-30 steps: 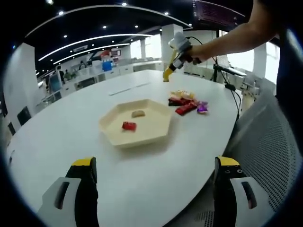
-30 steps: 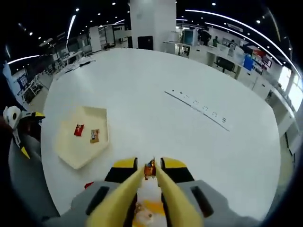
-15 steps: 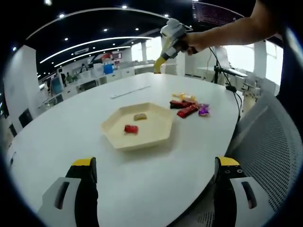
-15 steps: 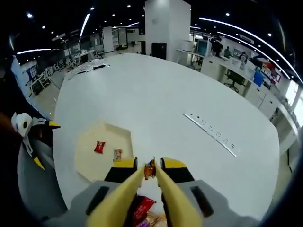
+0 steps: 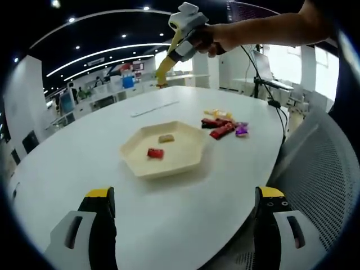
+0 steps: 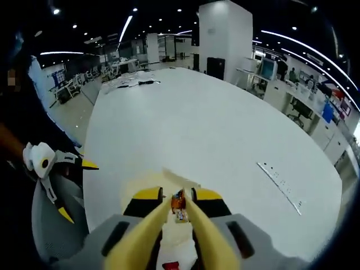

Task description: Place the target food into the container with the food tongs after gripping and lifting it, then release it inside without dropping or visibly crushing the food.

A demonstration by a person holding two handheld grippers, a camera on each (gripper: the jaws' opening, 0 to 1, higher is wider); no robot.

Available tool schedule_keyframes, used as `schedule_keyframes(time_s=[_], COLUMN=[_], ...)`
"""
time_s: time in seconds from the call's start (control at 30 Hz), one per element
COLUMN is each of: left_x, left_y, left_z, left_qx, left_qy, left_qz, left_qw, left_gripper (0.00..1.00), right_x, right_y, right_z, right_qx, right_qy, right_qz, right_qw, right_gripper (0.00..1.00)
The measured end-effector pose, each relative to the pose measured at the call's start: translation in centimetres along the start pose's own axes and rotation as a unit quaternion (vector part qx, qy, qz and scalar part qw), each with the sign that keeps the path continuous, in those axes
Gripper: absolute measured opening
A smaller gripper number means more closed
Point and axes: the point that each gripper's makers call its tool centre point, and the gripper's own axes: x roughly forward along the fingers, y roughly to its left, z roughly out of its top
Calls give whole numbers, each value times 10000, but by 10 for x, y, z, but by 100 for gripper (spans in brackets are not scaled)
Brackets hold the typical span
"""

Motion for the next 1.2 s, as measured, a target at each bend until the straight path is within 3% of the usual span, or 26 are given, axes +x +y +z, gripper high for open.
schedule_keyframes(time_s=[0.2, 0.5, 0.87, 1.2], left_x=[-1, -1, -1, -1], left_y=[2, 3, 2, 3], left_z=[1, 2, 3, 4], left_qx=[-1, -16, -5, -17], left_qy=[-21, -79, -97, -120], left_qz=[33, 47, 24, 19], left_qw=[10000, 10000, 10000, 9999], left_gripper=[99, 99, 99, 99], right_x=[11, 16, 8, -22], right_y=[21, 33, 29, 11], right_z=[6, 10, 9, -1], right_qx=[-125, -152, -253, -200], right_qy=[54, 84, 67, -23], right_qz=[200, 362, 378, 307], right_qw=[9997, 9992, 9989, 9993], right_gripper=[19, 21, 24, 25])
